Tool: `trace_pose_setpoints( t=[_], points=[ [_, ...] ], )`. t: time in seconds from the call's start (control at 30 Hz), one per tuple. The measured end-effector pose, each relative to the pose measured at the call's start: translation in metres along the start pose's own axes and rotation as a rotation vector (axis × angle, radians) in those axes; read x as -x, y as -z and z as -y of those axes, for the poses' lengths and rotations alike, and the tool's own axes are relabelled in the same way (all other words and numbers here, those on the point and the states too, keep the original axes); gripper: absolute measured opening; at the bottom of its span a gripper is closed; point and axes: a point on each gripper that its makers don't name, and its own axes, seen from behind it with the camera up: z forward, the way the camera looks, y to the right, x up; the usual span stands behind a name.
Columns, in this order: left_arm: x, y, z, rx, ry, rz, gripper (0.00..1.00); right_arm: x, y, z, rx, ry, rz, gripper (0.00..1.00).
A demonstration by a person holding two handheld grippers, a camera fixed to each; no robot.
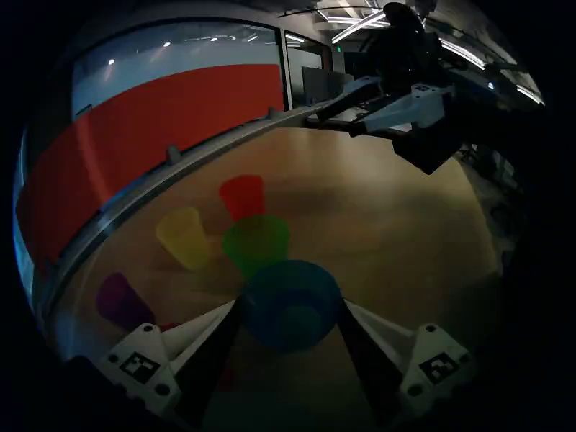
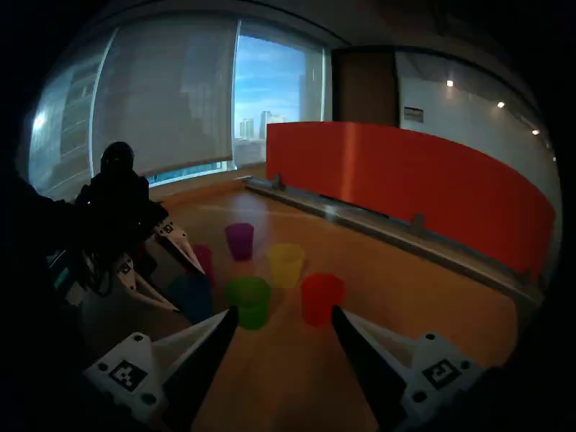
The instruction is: Pour water
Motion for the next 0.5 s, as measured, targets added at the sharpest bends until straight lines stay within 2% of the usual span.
trace_pose_setpoints(
  t=[0.3,0.5],
  points=[
    [-0.032,0.023,0.003,-0.005,0.049,-0.097,0.89,-0.008,0.002,0.004,0.002,0.004,-0.014,1.00],
    [-0.053,0.037,0.012,-0.044,0.049,-0.161,0.89,-0.013,0.004,0.006,0.005,0.010,-0.023,1.00]
  ],
)
